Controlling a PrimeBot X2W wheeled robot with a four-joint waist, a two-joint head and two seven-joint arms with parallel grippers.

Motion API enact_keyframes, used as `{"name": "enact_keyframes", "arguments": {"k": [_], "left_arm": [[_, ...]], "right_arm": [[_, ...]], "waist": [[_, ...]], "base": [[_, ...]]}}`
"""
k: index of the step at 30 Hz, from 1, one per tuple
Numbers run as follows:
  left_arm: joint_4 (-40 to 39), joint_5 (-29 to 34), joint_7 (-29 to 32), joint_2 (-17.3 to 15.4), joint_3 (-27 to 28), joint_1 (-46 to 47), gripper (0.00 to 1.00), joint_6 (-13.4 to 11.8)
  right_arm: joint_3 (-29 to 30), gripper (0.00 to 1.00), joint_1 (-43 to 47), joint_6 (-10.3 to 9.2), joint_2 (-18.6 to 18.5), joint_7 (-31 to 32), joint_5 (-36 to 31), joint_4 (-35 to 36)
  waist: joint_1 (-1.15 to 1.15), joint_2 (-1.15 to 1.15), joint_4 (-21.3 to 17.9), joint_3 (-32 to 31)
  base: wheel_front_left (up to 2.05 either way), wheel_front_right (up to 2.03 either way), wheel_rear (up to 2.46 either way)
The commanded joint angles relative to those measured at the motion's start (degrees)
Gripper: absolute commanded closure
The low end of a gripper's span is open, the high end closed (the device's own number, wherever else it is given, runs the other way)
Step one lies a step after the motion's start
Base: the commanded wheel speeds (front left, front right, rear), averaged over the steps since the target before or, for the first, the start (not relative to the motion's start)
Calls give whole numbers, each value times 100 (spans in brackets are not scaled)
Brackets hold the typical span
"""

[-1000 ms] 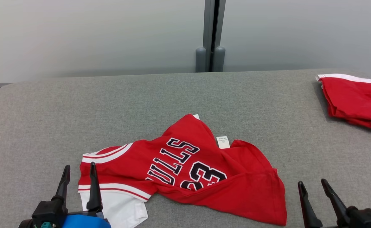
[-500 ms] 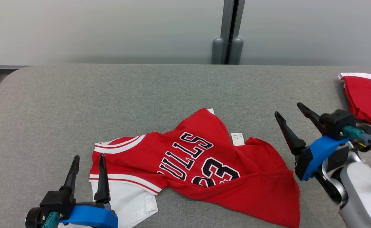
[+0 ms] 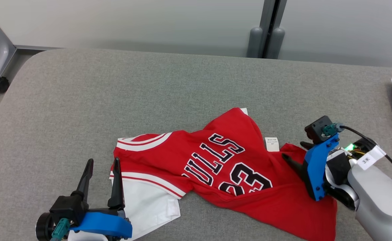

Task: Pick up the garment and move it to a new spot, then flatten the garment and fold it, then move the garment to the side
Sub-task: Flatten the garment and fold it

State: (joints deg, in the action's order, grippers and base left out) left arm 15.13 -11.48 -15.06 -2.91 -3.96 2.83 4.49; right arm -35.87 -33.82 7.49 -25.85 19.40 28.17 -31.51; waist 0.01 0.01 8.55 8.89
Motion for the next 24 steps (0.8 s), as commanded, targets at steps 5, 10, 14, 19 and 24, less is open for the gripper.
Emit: {"name": "enact_keyframes", "arguments": {"k": [5, 10, 14, 19, 24], "left_arm": [[3, -28, -15, 4, -17, 113, 0, -42], [22, -44, -15, 3, -27, 145, 0, -54], [29, -50, -15, 3, -49, 173, 0, -56], [46, -58, -15, 3, -107, 195, 0, -73], [63, -77, -15, 3, -128, 220, 0, -90]], "right_arm": [[-587, 0, -198, 1, -151, 486, 468, -307], [-1173, 0, -141, 2, -217, 893, 618, -466], [-1706, 0, -106, 10, -231, 1095, 615, -484], [-2135, 68, -164, 16, -246, 1378, 800, -633], [-2191, 100, -479, -4, -301, 1176, 911, -723]], "waist": [[-1, -1, 64, 56], [-1, -1, 50, 65], [-1, -1, 24, 75], [-1, -1, 20, 65], [-1, -1, 32, 71]], "base": [[0, 0, 0], [0, 0, 0], [0, 0, 0], [0, 0, 0], [0, 0, 0]]}}
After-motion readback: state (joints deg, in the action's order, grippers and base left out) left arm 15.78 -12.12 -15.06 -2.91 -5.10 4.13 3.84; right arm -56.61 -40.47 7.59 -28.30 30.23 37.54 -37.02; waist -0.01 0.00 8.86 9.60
